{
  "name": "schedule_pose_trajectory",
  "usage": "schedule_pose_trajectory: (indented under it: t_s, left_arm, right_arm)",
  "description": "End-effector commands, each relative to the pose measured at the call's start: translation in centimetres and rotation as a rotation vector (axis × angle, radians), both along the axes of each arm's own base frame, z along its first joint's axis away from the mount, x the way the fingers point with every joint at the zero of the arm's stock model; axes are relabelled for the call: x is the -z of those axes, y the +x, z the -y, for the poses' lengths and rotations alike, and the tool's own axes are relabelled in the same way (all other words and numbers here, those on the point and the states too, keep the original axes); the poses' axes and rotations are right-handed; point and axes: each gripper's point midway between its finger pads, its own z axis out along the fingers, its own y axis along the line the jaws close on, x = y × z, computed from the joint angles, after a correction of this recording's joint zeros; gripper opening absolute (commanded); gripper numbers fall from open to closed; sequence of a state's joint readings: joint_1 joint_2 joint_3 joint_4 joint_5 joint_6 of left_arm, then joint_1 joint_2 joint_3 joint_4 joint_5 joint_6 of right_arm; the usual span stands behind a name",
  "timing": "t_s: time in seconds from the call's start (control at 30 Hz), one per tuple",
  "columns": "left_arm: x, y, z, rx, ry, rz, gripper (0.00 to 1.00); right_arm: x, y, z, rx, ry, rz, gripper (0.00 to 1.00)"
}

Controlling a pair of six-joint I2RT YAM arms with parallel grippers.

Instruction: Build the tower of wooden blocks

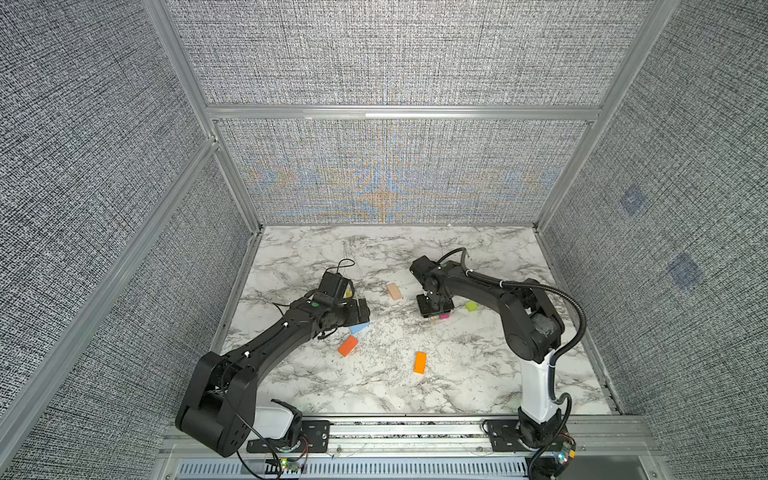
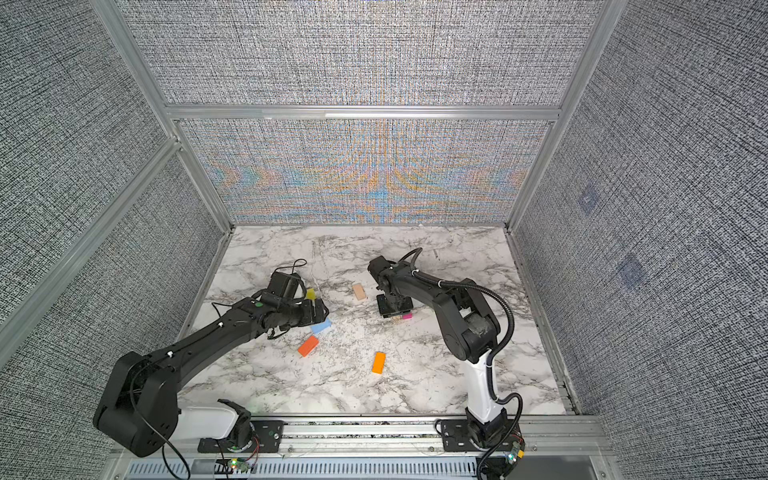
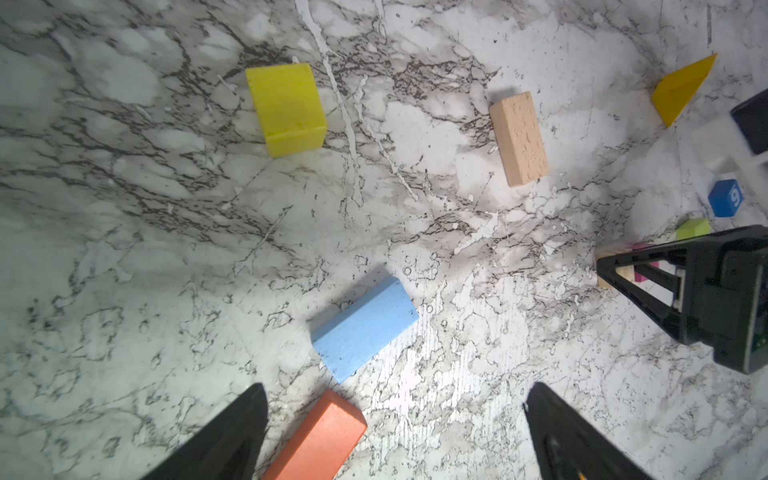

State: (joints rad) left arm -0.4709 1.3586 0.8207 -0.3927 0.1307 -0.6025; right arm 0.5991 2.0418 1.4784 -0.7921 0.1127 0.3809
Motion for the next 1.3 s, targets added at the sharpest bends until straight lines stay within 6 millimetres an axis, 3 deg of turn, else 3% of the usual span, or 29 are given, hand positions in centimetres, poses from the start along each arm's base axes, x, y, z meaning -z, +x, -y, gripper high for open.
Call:
schedule_pose_trajectory:
  t_s: [0.0,0.23,0.3,0.4,0.47,0.5,0.57,0.6,0.63,0.7,0.73,0.93,1.13,1.27]
  left_arm:
    - [-0.3,0.1,0.1,0.003,-0.002,0.010,0.98]
    - [-0.9,0.1,0.5,0.019,-0.014,0.012,0.97]
    - [-1.2,0.2,0.8,0.029,-0.018,0.007,0.93]
    - [-1.7,0.4,1.5,0.047,-0.028,0.006,0.78]
    - [-1.9,0.5,2.1,0.059,-0.034,0.008,0.64]
    - [-1.9,0.6,2.4,0.066,-0.034,0.008,0.59]
    - [-1.5,0.8,2.9,0.074,-0.032,-0.004,0.46]
    - [-1.3,0.9,3.2,0.077,-0.034,-0.009,0.40]
    - [-1.1,1.0,3.6,0.083,-0.042,-0.014,0.31]
    - [-0.6,1.3,4.5,0.092,-0.058,-0.025,0.03]
    - [-0.4,1.5,5.0,0.097,-0.067,-0.027,0.00]
    - [1.2,2.6,9.1,0.160,-0.087,-0.039,0.00]
    - [3.1,2.9,13.3,0.211,-0.133,-0.057,0.00]
    - [4.4,2.7,15.0,0.222,-0.154,-0.071,0.00]
  right_arm:
    - [-0.4,0.1,-0.3,-0.014,0.012,0.002,0.53]
    - [-2.7,0.1,-1.2,-0.064,0.080,0.035,0.61]
    - [-3.8,0.0,-1.6,-0.078,0.134,0.054,0.62]
    - [-5.5,-0.2,-1.8,-0.078,0.222,0.080,0.60]
    - [-6.4,-0.2,-1.1,-0.057,0.273,0.096,0.50]
    - [-6.6,-0.3,-0.6,-0.047,0.292,0.098,0.41]
    - [-6.6,-0.2,0.9,-0.015,0.317,0.098,0.11]
    - [-6.5,-0.1,1.7,0.000,0.323,0.095,0.04]
    - [-6.4,-0.1,2.5,0.013,0.329,0.093,0.00]
    - [-6.1,-0.2,3.8,0.037,0.337,0.091,0.00]
    - [-5.9,-0.2,4.5,0.055,0.343,0.092,0.00]
    - [-4.2,0.3,7.1,0.148,0.418,0.076,0.00]
    - [-3.3,1.3,7.4,0.166,0.436,0.060,0.00]
    - [-2.8,1.5,7.3,0.158,0.440,0.043,0.00]
